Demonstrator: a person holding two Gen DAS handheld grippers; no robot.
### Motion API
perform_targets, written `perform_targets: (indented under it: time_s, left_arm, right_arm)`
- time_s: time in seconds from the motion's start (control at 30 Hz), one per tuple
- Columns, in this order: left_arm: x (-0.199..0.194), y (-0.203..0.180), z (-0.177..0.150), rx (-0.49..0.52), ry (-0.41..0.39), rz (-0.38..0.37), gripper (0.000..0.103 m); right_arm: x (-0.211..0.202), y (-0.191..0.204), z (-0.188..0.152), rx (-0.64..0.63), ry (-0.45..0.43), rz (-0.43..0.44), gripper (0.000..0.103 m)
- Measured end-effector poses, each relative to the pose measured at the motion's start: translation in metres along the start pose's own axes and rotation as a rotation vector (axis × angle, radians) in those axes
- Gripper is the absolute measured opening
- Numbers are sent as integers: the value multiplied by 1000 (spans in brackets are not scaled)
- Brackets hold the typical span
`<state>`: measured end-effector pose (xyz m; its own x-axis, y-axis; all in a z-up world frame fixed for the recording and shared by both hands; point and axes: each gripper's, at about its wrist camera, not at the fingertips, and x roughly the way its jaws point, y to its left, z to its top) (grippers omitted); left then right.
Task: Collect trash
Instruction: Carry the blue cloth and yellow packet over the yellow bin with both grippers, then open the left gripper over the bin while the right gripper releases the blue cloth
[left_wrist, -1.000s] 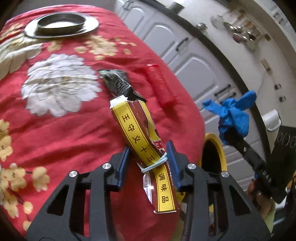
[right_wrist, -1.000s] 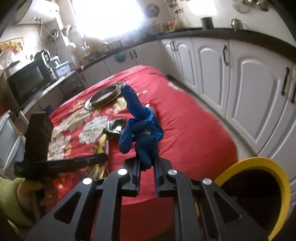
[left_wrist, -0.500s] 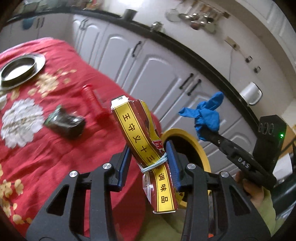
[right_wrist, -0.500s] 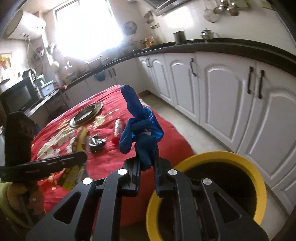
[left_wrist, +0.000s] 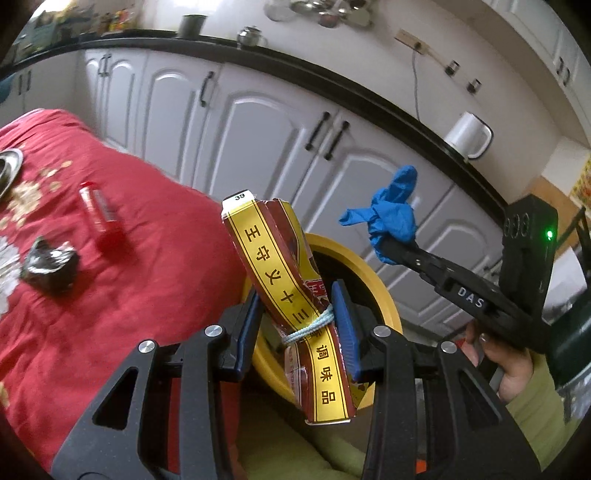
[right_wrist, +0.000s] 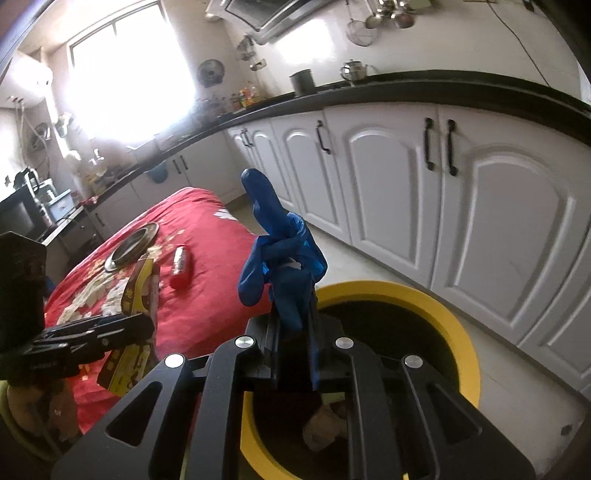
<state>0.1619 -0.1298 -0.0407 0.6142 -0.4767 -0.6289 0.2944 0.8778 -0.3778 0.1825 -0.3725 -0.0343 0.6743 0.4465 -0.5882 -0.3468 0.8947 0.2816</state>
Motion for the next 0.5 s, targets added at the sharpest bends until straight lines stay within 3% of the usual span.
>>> perform_targets:
  time_s: [0.5]
  left_arm:
    - [54,-30,-9,87,87,-64,31]
  right_arm:
    - [11,-37,-27,77,111,-53,12]
